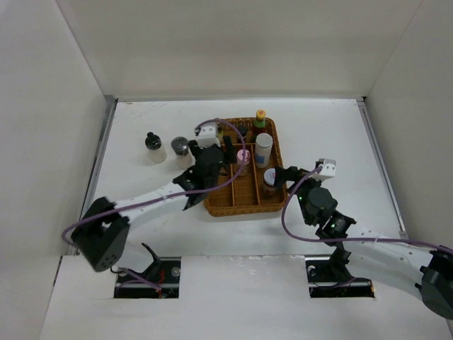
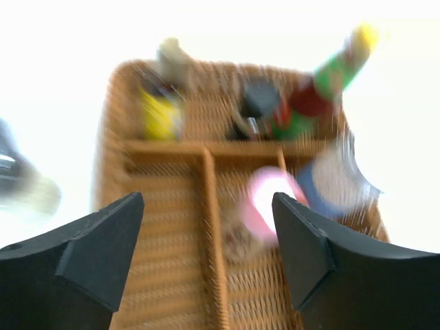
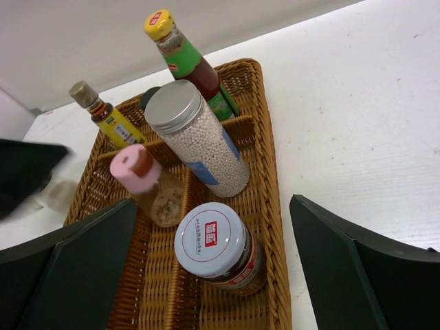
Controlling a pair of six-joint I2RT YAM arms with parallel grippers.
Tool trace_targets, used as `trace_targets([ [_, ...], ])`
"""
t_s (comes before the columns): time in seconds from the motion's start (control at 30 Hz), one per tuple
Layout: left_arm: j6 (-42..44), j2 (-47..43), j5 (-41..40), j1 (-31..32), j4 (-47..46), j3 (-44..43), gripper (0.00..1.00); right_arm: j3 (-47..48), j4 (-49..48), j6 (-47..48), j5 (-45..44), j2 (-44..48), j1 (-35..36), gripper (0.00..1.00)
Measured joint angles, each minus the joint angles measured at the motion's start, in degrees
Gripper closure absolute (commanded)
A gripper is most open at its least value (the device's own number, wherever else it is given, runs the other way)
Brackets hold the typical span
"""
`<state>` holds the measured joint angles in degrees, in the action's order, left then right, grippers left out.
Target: Organize the condiment bottles
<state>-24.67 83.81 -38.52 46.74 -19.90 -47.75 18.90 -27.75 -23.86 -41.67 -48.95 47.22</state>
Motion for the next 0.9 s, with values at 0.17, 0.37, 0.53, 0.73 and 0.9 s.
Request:
trace_targets([
  [0.17,-1.46,-11.69,-0.13,-9.35,3.5,1.79,0.17,0.02,-0.11,-0.02,0.61,-2.12,0.0,0.0],
  [0.37,-2.82,-8.98,3.43,-18.78,10.95,1.79,0.13,0.02,-0.09,-0.02,1.25,-2.56,0.0,0.0],
  [0.53,-2.91,-3.28,6.45,-22.34,13.27,1.44,0.13,0.02,-0.11,-0.02,1.62,-2.56,0.0,0.0],
  [0.73,-2.84,2.69,9.27,-24.85,13.29,-1.95,0.25,0.02,-0.09,-0.09,2.14,-3.41,0.0,0.0],
  [0.9,-2.51,3.87,9.64,-25.33,12.79,-3.52,0.58,0.02,-0.09,-0.13,2.73,-3.67,0.0,0.0],
])
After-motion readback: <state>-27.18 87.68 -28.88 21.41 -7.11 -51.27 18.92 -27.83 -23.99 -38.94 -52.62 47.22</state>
